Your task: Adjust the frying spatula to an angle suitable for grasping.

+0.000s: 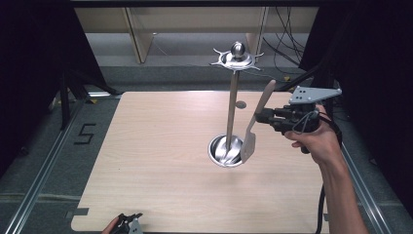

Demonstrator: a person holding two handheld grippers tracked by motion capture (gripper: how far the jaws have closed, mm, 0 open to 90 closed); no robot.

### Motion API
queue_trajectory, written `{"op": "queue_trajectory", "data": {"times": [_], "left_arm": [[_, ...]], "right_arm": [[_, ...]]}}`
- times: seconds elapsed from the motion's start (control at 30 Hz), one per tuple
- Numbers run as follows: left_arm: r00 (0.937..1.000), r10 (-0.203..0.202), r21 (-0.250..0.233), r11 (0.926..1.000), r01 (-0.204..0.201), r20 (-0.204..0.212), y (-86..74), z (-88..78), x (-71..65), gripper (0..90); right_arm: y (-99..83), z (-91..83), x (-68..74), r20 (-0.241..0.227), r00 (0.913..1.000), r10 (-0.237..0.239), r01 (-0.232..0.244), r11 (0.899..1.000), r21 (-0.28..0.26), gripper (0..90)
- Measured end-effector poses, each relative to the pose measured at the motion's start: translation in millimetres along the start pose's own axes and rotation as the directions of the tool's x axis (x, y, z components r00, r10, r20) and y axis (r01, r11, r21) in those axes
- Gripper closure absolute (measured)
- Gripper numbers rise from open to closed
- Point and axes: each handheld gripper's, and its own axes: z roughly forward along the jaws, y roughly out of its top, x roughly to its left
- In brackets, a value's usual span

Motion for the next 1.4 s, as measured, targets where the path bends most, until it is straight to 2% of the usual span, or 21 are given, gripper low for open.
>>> {"op": "queue_trajectory", "data": {"times": [0.07,0.23,0.27,0.3,0.4,0.43,0.5,0.53,0.6,0.67,0.7,0.77,0.93,0.97,1.07,1.1,1.17,1.23,1.27,1.3,1.4], "left_arm": [[1.0,0.001,0.001,1.0,-0.001,0.0,-0.1,0.4,-0.1,15.2],[1.0,-0.002,0.003,1.0,0.002,-0.003,-0.2,-0.2,0.8,15.2],[0.9999,-0.003,0.002,1.0,0.003,0.016,-0.2,0.4,1.2,15.2],[0.9998,-0.004,-0.001,1.0,0.004,0.021,-0.2,0.0,1.2,15.2],[0.9998,-0.003,0.0,1.0,0.003,0.021,-0.3,0.1,1.2,15.2],[0.9998,-0.003,0.0,1.0,0.003,0.021,-0.2,0.0,1.1,15.2],[0.9998,-0.003,0.0,1.0,0.003,0.021,-0.2,-0.1,1.2,15.2],[0.9998,-0.001,0.001,1.0,0.001,0.02,-0.2,-0.1,1.3,15.2],[0.9998,-0.001,0.001,1.0,0.001,0.02,-0.1,0.0,1.2,15.2],[0.9998,0.001,0.001,1.0,-0.001,0.022,-0.2,-0.1,1.0,15.2],[0.9998,-0.001,0.001,1.0,0.001,0.021,-0.2,0.1,1.0,15.2],[0.9999,0.003,0.006,1.0,-0.003,0.014,0.0,0.2,1.1,15.2],[0.9999,0.003,0.004,1.0,-0.003,0.016,-0.1,0.1,1.1,15.2],[0.9999,0.003,0.004,1.0,-0.003,0.016,-0.1,0.2,1.1,15.2],[0.9999,0.005,0.005,1.0,-0.005,0.013,0.0,0.1,1.1,15.2],[1.0,0.003,-0.001,1.0,-0.003,-0.002,0.0,-1.1,0.5,15.2],[0.9999,0.0,0.0,1.0,0.0,0.014,-0.1,0.1,0.7,15.2],[0.9999,0.002,0.001,1.0,-0.002,0.015,-0.2,0.1,0.6,15.2],[0.9999,0.002,0.001,1.0,-0.002,0.015,-0.2,0.1,0.6,15.2],[1.0,0.005,0.001,1.0,-0.005,-0.003,0.0,-1.1,0.5,15.2],[1.0,0.003,-0.001,1.0,-0.003,-0.003,0.1,-1.2,0.4,15.2]], "right_arm": [[5.0,0.9,-2.0,-0.018,0.9997,0.014,-0.014,1.0,0.013,75.5],[12.5,5.1,-5.5,-0.007,1.0,0.001,-0.001,1.0,0.019,75.6],[14.6,7.7,-5.8,0.003,0.9998,0.02,-0.02,1.0,0.012,75.5],[16.3,8.1,-7.5,-0.004,0.9999,0.016,-0.016,0.999,0.028,75.5],[20.2,10.2,-11.6,-0.013,0.9998,0.015,-0.014,0.999,0.038,75.5],[20.9,10.7,-11.2,-0.011,0.9995,0.028,-0.028,0.999,0.039,75.5],[22.8,12.2,-13.7,-0.004,0.9999,0.01,-0.01,0.999,0.032,75.5],[23.1,13.3,-12.7,-0.004,0.9996,0.028,-0.027,0.999,0.031,75.5],[24.5,13.8,-14.3,-0.013,0.9995,0.03,-0.029,0.998,0.058,75.5],[25.0,14.8,-15.4,-0.018,0.9996,0.022,-0.021,0.998,0.059,75.5],[24.7,16.9,-16.3,-0.006,0.9999,0.012,-0.012,0.999,0.04,75.5],[26.5,17.0,-17.1,-0.02,0.9996,0.021,-0.02,0.998,0.064,75.5],[28.8,19.5,-17.1,-0.023,0.9994,0.025,-0.024,0.998,0.066,75.5],[30.9,20.0,-17.6,-0.027,0.9995,0.018,-0.015,0.996,0.09,75.5],[31.7,21.7,-18.8,-0.024,0.9996,0.013,-0.011,0.996,0.088,75.5],[32.2,23.8,-17.8,-0.022,0.9994,0.028,-0.026,0.996,0.081,75.5],[33.1,25.3,-19.3,-0.022,0.9997,0.008,-0.006,0.997,0.082,75.4],[33.4,25.9,-17.4,-0.04,0.9988,0.026,-0.022,0.994,0.105,75.4],[33.8,26.2,-17.2,-0.044,0.9987,0.027,-0.022,0.995,0.102,75.4],[34.1,26.2,-16.7,-0.046,0.9984,0.032,-0.027,0.994,0.106,75.4],[34.0,26.9,-17.0,-0.046,0.9987,0.023,-0.019,0.995,0.102,75.3]]}}
